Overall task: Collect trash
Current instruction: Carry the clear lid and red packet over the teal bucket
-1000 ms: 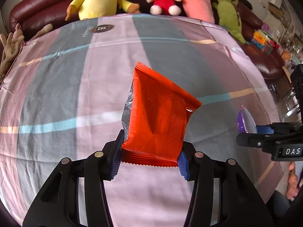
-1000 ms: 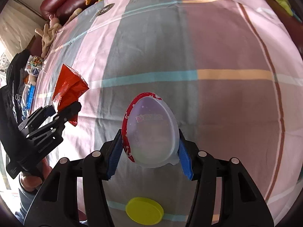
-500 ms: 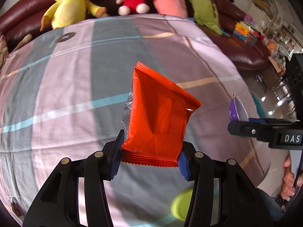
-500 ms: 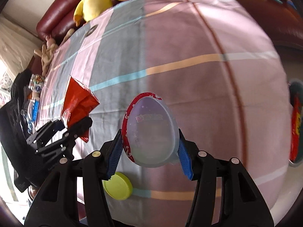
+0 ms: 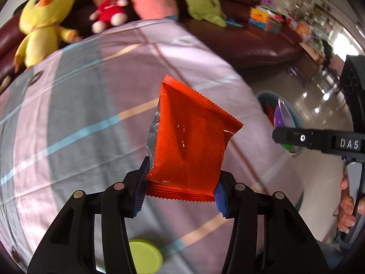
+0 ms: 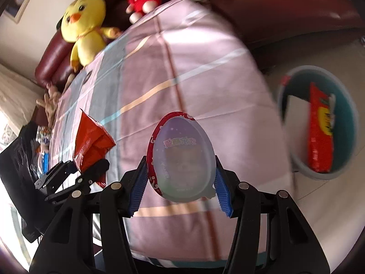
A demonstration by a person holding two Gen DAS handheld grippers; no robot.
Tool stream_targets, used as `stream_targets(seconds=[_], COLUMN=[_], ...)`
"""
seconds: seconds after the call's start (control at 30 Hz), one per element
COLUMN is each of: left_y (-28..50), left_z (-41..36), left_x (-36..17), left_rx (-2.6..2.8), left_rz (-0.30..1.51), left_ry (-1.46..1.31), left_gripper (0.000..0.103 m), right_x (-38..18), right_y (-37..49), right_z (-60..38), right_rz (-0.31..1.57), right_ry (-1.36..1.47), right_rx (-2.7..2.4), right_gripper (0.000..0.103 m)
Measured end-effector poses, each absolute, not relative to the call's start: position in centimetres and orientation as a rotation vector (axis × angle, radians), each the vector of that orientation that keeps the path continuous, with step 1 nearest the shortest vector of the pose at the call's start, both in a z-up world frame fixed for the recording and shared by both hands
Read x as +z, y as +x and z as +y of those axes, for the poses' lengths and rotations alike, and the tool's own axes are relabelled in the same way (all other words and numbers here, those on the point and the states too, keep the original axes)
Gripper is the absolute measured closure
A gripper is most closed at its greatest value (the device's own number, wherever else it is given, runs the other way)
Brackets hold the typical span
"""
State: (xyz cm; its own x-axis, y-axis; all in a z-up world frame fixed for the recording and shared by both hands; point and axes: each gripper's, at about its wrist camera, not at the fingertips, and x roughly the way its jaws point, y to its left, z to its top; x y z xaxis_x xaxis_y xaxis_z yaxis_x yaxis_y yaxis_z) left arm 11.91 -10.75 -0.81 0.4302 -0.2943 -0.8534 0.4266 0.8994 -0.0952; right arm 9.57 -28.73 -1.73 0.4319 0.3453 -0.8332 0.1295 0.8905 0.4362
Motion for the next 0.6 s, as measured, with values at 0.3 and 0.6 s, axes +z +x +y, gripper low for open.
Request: stream_targets(seconds=[0.3,0.6], left_y=[11.4,10.5], left_z=[-18.9,-25.7], left_x=[-1.1,-1.4], left_rx=[-0.555,-0.631], left_rz=[1.045,1.039], left_ry=[0.214,0.303], left_gripper=[0.052,0.052], right_x=[-0.5,-0.4], right_y=[6.4,3.4], right_z=[-37.4,-45.3], right_rz=[1.036,0.979], right_ry=[0.548,0.592], right_rx=[0.041,-0.06], right_gripper=[0.051,0.051])
